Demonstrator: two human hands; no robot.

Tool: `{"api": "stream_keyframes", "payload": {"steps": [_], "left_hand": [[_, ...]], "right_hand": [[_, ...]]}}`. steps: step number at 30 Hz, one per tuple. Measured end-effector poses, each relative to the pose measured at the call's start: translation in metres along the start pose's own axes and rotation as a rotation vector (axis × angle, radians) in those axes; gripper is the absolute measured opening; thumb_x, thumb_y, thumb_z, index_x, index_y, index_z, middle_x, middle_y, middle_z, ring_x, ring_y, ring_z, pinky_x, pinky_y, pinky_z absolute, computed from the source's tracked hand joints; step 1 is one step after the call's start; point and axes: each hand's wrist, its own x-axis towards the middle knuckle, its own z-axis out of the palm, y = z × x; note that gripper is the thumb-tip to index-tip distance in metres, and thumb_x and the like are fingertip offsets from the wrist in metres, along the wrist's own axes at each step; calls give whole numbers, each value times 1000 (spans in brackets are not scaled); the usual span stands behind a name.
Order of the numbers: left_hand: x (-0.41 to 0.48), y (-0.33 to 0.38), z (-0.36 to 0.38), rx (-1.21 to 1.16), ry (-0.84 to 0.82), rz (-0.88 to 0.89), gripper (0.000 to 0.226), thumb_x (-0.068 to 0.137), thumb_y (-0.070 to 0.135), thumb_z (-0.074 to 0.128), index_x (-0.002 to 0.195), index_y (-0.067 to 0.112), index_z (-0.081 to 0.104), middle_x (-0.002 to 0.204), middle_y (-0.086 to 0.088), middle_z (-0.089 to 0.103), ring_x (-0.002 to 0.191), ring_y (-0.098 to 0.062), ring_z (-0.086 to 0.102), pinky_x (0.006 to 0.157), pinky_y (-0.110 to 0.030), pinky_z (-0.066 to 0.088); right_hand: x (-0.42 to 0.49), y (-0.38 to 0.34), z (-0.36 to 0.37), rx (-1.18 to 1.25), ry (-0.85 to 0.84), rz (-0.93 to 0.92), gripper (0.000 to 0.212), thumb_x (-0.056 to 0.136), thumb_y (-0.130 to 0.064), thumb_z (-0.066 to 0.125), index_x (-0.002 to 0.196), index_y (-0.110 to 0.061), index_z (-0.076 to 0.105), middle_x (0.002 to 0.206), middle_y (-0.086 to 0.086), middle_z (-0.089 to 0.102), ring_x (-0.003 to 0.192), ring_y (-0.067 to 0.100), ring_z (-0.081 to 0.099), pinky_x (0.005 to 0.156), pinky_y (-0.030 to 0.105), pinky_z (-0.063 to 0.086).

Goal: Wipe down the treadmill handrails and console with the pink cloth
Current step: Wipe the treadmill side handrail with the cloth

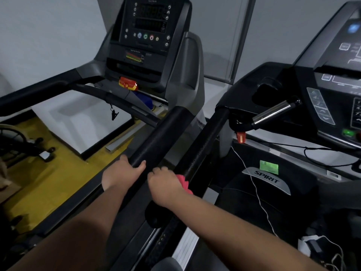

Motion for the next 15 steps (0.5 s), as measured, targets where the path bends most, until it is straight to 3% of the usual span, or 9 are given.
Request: {"api": "stream_keyframes", "payload": {"steps": [2, 6, 8, 10, 13, 15], "left_hand": [[0, 0, 0, 4, 0, 3, 66, 82, 72, 39, 109, 13, 49, 82, -3, 62, 70, -21, 60, 62, -33, 54], [-1, 2, -2, 38, 6, -19, 65, 83, 71, 39, 112, 13, 48, 83, -3, 62, 73, -22, 60, 62, -30, 52], [0, 1, -2, 45, 2, -20, 66, 83, 72, 38, 113, 14, 48, 81, -2, 62, 70, -21, 60, 61, -30, 52], [-1, 1, -1, 45, -3, -23, 66, 83, 72, 38, 112, 14, 49, 77, -1, 60, 66, -19, 59, 58, -30, 52], [0, 2, -1, 56, 6, -25, 65, 83, 72, 38, 110, 14, 49, 72, 1, 58, 60, -16, 56, 54, -27, 49], [0, 3, -2, 56, 4, -23, 64, 83, 71, 38, 109, 14, 49, 71, 0, 58, 59, -16, 55, 53, -27, 49]], "right_hand": [[-12, 1, 2, 33, -52, -91, 49, 89, -27, 55, 134, -10, 43, 143, 13, 38, 124, 33, 42, 103, 41, 34], [-29, 30, -3, 67, -105, -155, 44, 97, -40, 41, 139, -26, 45, 155, -3, 23, 140, 17, 25, 116, 38, 11], [-26, 34, -4, 60, -87, -178, 41, 99, -38, 37, 136, -26, 49, 151, -1, 32, 138, 15, 29, 116, 38, 7], [-17, 27, -6, 3, -102, -148, 39, 98, -31, 35, 130, -20, 54, 138, 6, 47, 130, 21, 41, 115, 38, 14], [7, 14, -12, -83, -209, -41, 37, 94, -23, 37, 122, -11, 59, 124, 11, 57, 114, 28, 55, 92, 38, 41], [30, 10, -13, -105, -342, 28, 36, 93, -21, 40, 122, -10, 58, 123, 8, 59, 109, 27, 58, 73, 34, 43]]}}
